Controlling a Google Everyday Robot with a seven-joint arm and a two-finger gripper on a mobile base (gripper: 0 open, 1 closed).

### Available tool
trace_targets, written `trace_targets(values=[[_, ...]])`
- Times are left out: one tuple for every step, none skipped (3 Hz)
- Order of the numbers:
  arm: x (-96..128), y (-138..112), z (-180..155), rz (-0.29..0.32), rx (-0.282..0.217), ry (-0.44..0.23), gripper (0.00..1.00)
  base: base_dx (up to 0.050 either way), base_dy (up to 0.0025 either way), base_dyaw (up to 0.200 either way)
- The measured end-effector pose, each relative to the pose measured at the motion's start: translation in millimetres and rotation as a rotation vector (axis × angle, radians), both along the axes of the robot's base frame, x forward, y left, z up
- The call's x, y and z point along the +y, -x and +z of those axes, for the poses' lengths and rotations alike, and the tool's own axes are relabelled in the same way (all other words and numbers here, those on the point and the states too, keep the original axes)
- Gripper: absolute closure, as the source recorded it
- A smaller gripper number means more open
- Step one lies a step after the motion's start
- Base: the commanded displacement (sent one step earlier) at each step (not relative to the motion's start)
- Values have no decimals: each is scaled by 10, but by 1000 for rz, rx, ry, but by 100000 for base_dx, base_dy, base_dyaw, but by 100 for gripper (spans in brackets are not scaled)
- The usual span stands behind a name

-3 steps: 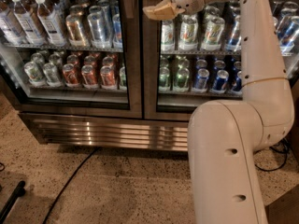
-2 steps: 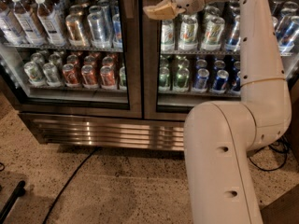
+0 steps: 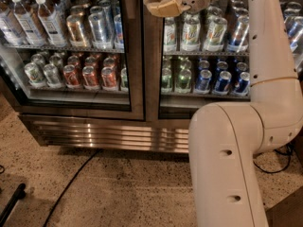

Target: Open right fridge door

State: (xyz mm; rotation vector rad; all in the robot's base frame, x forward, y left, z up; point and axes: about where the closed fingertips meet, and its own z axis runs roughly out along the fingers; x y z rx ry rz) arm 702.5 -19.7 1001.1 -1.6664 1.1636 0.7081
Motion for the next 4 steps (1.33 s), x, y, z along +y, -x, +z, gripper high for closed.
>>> trace_targets(values=[[-16,38,59,0,0,0,100,0,0,0],[-16,44,70,-1,-1,0,100,0,0,0],[-88,5,57,-21,-8,-2,100,0,0,0],[-86,7,76,-27,-11,1,100,0,0,0]])
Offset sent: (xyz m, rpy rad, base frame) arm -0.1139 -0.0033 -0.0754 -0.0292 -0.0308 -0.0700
